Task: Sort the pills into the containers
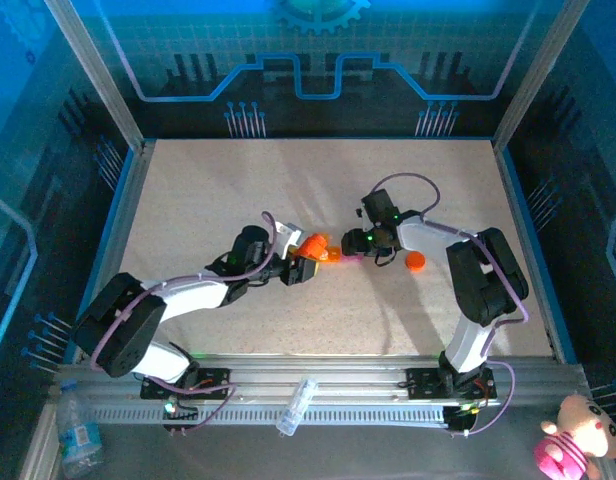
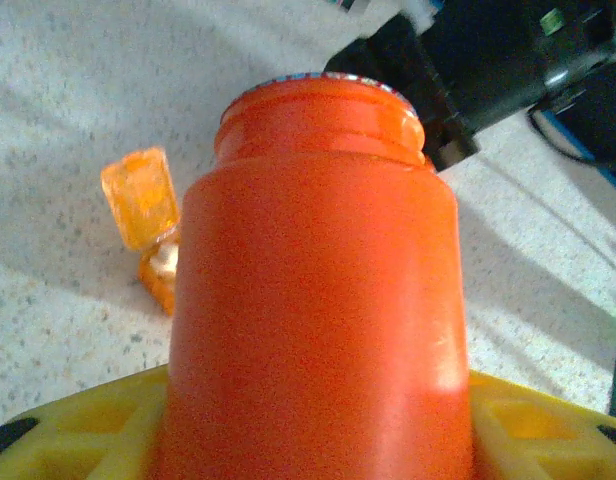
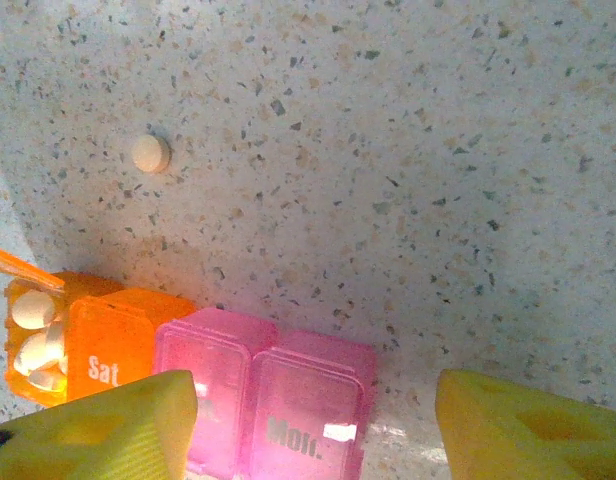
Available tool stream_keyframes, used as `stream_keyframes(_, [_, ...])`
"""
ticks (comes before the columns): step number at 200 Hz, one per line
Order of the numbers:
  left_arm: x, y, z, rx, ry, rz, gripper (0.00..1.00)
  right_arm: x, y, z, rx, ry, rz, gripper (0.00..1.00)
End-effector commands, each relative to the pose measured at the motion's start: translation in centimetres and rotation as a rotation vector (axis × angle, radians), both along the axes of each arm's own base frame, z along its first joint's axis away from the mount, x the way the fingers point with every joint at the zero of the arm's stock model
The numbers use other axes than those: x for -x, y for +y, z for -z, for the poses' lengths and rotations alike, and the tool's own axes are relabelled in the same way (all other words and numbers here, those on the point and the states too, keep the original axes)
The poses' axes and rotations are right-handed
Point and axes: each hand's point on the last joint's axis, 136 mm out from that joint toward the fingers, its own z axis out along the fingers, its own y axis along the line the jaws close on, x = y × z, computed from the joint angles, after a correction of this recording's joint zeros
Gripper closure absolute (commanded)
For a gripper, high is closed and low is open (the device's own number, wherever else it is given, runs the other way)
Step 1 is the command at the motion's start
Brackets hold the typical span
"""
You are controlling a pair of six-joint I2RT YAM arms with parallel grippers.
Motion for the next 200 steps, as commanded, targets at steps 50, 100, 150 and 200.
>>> stream_keyframes(50, [0.4, -0.1, -9.7, 0.179, -0.279, 0.029, 1.0, -1.0, -2.0, -7.7, -0.02, -0.125, 0.05, 0.27])
stream_keyframes(100, [1.6, 0.4, -15.6, 0.304, -0.512, 0.045, 1.0, 0.8, -9.5, -7.3, 0.071, -0.077, 0.209, 0.23])
stream_keyframes(150, [2.5, 0.8, -18.1, 0.377, -0.693, 0.049, 1.0, 3.5, -14.1, -3.6, 0.142, 0.034, 0.304, 0.21])
stream_keyframes(200, [3.5, 0.8, -19.0, 0.407, -0.79, 0.039, 1.0, 4.7, -14.5, -1.1, 0.175, 0.096, 0.309, 0.21])
